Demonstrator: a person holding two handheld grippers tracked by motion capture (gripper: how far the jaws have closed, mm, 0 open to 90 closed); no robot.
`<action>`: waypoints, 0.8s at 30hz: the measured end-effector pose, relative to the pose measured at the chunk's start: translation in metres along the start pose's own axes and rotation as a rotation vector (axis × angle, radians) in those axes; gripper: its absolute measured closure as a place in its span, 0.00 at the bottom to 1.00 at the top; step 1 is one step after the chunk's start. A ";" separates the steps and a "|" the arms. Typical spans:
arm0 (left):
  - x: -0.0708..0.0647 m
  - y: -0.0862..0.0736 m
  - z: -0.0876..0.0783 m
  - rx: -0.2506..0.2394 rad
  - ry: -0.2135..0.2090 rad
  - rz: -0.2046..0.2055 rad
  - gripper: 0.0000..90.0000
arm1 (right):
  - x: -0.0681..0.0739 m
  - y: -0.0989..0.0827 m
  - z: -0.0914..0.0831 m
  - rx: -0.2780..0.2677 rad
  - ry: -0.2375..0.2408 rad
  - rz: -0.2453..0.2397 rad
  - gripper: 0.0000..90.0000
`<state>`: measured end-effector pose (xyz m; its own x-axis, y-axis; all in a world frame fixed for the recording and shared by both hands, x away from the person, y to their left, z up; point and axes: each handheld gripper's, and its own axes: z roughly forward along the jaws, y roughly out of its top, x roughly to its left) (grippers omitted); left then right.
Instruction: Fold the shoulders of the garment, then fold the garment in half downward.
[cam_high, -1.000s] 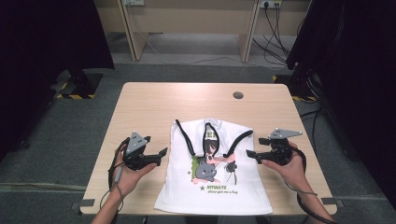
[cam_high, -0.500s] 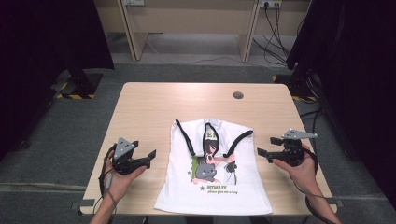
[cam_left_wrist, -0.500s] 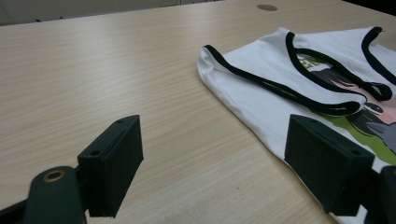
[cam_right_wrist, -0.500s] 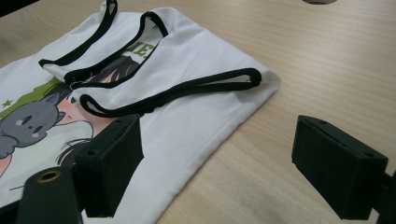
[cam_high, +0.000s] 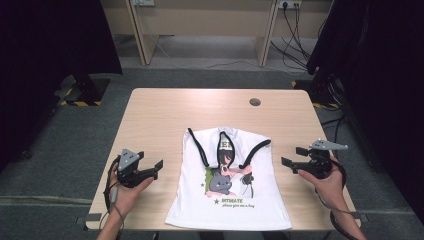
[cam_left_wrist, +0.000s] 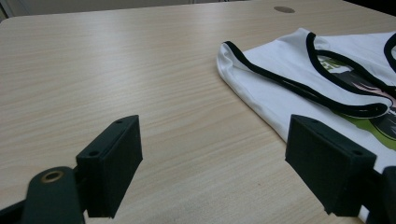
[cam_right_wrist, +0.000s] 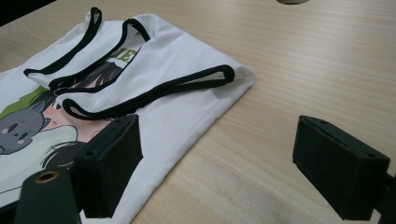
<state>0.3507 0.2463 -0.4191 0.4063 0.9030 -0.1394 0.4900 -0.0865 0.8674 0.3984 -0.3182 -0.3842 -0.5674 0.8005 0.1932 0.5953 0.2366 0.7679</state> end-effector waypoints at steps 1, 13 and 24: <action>0.000 0.000 0.000 0.000 0.000 0.001 0.20 | 0.000 -0.001 0.000 -0.001 0.000 0.002 0.18; -0.003 0.001 0.003 0.007 -0.009 0.009 0.19 | -0.001 -0.001 0.001 -0.001 0.003 0.004 0.17; -0.001 0.015 0.014 0.012 -0.010 0.017 0.20 | -0.005 0.002 0.005 0.014 0.005 0.010 0.17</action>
<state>0.3686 0.2386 -0.4128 0.4220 0.8973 -0.1293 0.4921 -0.1070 0.8639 0.4052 -0.3186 -0.3869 -0.5641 0.8000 0.2045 0.6089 0.2357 0.7575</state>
